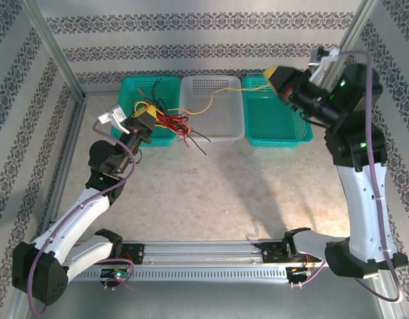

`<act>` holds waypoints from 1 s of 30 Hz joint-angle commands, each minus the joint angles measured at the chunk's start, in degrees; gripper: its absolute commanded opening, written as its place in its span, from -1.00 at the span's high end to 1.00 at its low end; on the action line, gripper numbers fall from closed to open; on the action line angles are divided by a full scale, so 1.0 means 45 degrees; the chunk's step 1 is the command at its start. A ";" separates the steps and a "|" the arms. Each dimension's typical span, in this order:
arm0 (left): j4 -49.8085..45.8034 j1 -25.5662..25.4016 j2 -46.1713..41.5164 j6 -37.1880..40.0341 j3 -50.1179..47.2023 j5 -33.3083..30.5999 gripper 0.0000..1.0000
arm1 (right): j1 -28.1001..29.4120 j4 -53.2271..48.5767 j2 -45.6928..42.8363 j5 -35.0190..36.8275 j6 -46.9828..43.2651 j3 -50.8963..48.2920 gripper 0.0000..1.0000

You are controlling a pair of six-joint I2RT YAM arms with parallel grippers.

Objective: Untangle the cables
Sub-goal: Untie the cable, then place the cable at the center of the table.

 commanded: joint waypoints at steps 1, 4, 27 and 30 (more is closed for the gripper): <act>0.0907 0.0773 -0.0392 -0.2135 -0.0712 0.2477 1.00 | -0.1191 -0.1175 0.0950 0.0160 -0.0531 0.1485 1.00; 0.1743 0.1159 -0.1119 -0.3354 -0.1314 0.2974 1.00 | -0.1899 -0.1485 0.1876 0.0318 -0.0480 0.2452 1.00; 0.1980 0.2106 -0.2687 -0.5494 -0.4627 0.2509 1.00 | -0.2234 0.0121 0.0519 0.0891 -0.0529 -0.3774 1.00; 0.1395 0.2051 -0.2589 -0.5217 -0.5690 0.2232 1.00 | -0.1645 0.0144 -0.0131 0.1522 -0.0860 -0.5353 1.00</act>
